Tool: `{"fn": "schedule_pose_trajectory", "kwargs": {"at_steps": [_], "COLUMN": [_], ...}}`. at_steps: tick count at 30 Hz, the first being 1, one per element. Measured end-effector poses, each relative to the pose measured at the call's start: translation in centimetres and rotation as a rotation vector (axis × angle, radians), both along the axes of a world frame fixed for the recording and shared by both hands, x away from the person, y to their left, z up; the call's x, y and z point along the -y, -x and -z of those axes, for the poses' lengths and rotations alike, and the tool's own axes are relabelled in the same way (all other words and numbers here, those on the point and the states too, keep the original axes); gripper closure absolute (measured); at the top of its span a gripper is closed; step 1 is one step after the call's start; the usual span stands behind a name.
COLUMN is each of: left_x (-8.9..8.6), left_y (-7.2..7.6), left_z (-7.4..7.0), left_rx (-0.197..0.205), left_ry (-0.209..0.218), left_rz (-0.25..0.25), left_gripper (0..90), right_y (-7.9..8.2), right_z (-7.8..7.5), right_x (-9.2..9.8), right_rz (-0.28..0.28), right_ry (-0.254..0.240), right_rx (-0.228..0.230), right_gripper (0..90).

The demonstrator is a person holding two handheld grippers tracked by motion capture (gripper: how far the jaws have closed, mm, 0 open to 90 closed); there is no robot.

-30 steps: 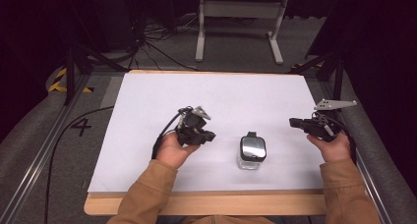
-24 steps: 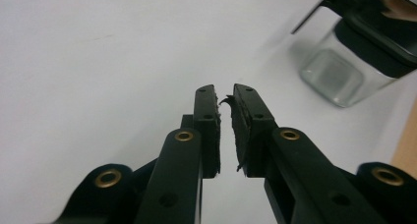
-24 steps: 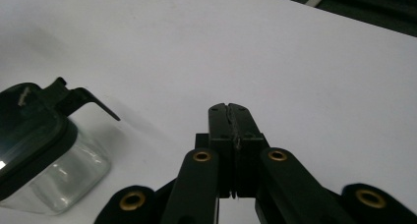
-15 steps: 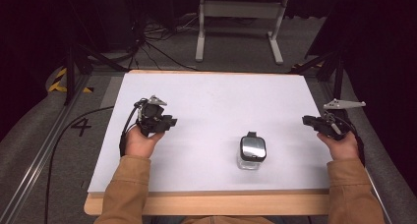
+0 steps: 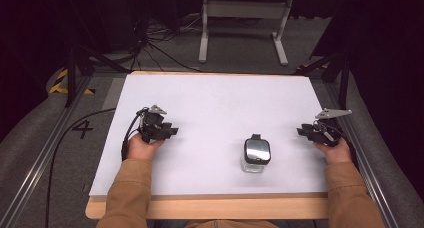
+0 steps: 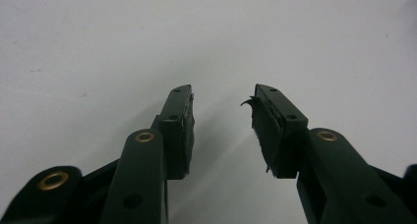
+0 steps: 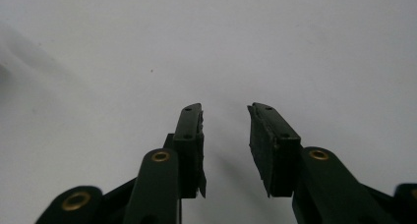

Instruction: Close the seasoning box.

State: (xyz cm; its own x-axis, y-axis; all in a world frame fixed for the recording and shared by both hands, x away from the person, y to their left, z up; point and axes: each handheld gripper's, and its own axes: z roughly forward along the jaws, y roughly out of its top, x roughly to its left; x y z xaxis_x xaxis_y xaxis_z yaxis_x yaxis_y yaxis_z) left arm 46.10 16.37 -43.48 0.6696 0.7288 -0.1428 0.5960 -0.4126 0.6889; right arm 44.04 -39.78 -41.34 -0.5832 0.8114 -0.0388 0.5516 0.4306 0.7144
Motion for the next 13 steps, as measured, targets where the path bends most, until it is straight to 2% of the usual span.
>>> {"fn": "schedule_pose_trajectory", "kwargs": {"at_steps": [1, 2, 3, 5, 7, 9, 10, 13], "left_x": [0.0, 0.0, 0.0, 0.2, 0.2, 0.3, 0.4, 0.6], "left_y": [-0.1, -0.1, -0.1, -0.1, -0.1, -0.1, 0.0, 0.2], "left_z": [0.2, 0.3, 0.5, 0.8, 0.9, 0.8, 0.7, 0.3], "left_rx": [0.016, 0.012, 0.009, 0.021, 0.029, 0.022, 0.026, 0.048], "left_ry": [-0.001, 0.004, 0.017, 0.014, 0.001, 0.007, 0.018, 0.017], "left_rz": [0.015, 0.017, 0.014, 0.002, 0.004, -0.004, -0.013, -0.016], "left_gripper": [59.1, 57.4, 54.9, 52.2, 50.0, 47.2, 45.9, 43.6], "right_y": [-0.1, -0.2, -0.2, -0.3, -0.4, -0.4, -0.4, -0.3], "right_z": [0.3, 0.6, 0.8, 1.3, 1.6, 1.6, 1.6, 1.3], "right_x": [-0.1, -0.1, -0.2, -0.2, -0.3, -0.5, -0.6, -0.8], "right_rz": [-0.005, -0.004, -0.003, -0.010, -0.017, -0.021, -0.024, -0.025], "right_ry": [-0.001, -0.006, -0.017, -0.026, -0.017, -0.008, -0.015, -0.023], "right_rx": [-0.002, -0.005, -0.003, -0.001, -0.007, -0.013, -0.010, 0.025], "right_gripper": [65.3, 64.3, 62.8, 59.4, 56.1, 53.7, 53.2, 47.8]}}
